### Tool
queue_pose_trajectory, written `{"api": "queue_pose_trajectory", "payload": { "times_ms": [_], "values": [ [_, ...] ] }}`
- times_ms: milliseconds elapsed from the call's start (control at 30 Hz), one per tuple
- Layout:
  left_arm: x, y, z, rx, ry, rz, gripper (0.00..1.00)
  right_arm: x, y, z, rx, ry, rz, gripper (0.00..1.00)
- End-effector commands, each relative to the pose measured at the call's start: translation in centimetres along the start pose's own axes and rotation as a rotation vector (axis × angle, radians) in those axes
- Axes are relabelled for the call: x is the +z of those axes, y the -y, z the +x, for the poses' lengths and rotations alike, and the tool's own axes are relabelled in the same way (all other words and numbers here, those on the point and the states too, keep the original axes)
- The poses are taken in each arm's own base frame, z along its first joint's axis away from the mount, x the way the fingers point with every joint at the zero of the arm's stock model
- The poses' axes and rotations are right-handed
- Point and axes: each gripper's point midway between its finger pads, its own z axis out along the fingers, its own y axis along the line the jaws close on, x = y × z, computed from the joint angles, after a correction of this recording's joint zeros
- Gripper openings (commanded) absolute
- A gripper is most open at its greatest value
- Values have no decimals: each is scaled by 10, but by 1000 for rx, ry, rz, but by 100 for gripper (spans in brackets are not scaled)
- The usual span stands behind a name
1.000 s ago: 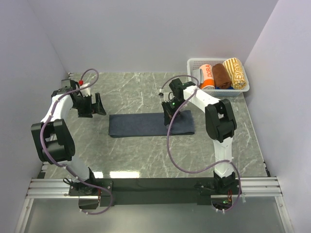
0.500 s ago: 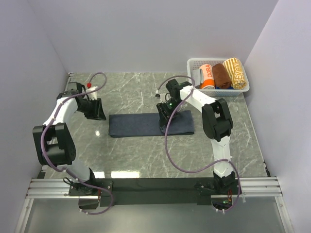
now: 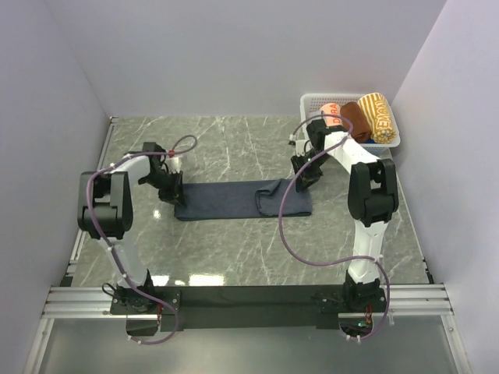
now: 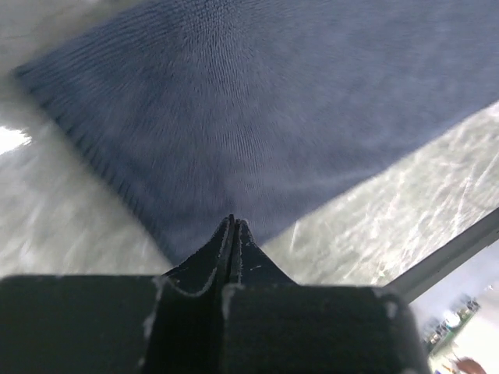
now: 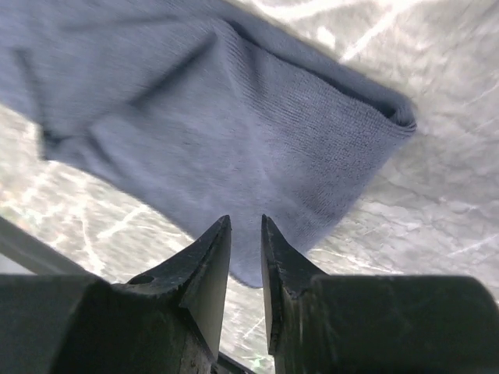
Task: Roll the towels
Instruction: Fold the towel
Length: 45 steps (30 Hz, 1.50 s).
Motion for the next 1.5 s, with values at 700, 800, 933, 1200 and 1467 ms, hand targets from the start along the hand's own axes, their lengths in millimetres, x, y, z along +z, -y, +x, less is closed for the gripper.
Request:
{"api": "queue_pose_trajectory", "payload": {
  "times_ms": [700,800,933,1200,1467],
  "values": [
    [-4,-19,-207,249,268,-124,25,-12,-129,19,-222,64,-266,33],
    [-25,13,-196,262,327,-38,34,-16,-96,7,-192,96,-157,35],
    [-16,20,-156,150,263,1,34,-3,-56,6,-170,62,-16,36],
    [17,32,-124,32,196,78,32,30,-34,16,-179,-31,20,41],
    [39,34,-128,46,166,52,26,53,-40,50,-159,-107,-40,27]
  ]
}}
